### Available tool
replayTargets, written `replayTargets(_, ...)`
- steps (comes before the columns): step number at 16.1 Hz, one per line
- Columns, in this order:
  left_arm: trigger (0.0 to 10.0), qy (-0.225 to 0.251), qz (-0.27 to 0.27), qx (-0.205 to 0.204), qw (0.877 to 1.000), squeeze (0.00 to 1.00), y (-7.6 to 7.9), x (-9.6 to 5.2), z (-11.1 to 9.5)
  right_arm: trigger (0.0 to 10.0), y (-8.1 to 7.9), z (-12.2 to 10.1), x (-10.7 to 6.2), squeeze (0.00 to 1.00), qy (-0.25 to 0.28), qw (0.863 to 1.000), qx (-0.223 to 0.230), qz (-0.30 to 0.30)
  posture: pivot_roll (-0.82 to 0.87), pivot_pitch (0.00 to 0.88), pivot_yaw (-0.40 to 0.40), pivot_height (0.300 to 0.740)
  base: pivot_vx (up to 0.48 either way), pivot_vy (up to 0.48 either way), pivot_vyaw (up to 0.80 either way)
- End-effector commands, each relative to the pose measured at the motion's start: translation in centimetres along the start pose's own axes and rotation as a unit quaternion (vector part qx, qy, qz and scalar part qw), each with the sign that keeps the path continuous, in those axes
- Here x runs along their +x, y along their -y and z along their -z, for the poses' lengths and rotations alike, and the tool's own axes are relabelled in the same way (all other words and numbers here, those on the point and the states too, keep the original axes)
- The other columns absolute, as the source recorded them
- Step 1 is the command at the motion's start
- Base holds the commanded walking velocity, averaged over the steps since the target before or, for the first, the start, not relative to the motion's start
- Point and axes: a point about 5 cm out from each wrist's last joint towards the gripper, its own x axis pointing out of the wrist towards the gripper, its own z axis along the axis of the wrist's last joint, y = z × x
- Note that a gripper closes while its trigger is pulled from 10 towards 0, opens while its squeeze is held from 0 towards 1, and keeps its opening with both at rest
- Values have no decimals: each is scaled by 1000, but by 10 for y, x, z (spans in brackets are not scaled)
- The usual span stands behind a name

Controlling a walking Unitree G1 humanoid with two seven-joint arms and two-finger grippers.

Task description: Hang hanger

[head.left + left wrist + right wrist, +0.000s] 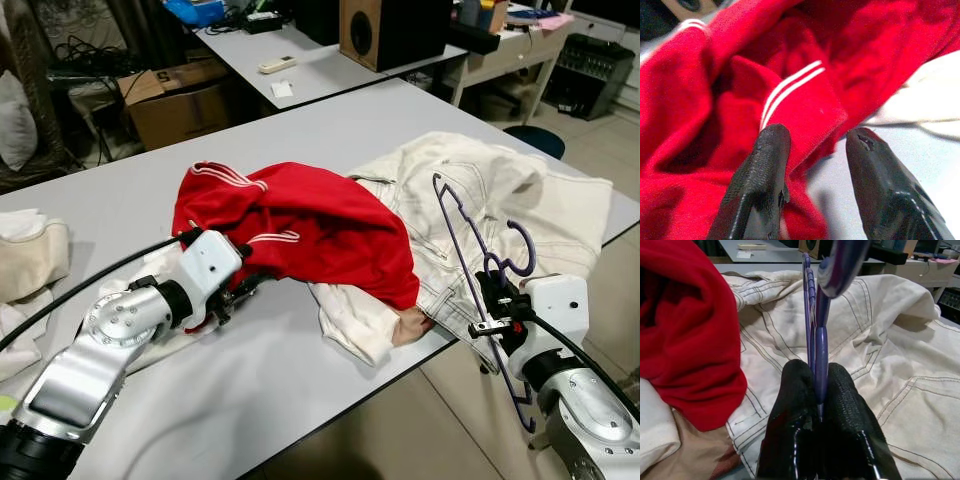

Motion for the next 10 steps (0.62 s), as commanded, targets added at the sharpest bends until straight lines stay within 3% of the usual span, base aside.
replayTargets(1, 10000, -19, -32, 24, 999, 0, -5, 0, 6, 10000, -2, -1, 3, 0, 3, 1000, -2, -9, -85, 0, 51, 740, 0, 0, 0)
replayTargets(4, 10000, -25, -72, 48, 996, 0, -9, 2, 7, 10000, -2, -1, 4, 0, 4, 1000, -2, -9, -85, 0, 51, 740, 0, 0, 0)
replayTargets(7, 10000, -23, -50, 72, 996, 0, 1, 6, 9, 10000, -2, -1, 4, 0, 5, 1000, 0, -8, -85, 0, 56, 740, 0, 0, 0)
replayTargets(10, 10000, 2, -76, 39, 996, 0, 5, 13, 4, 10000, -2, -1, 5, 0, 6, 1000, 1, -8, -85, 0, 55, 740, 0, 0, 0)
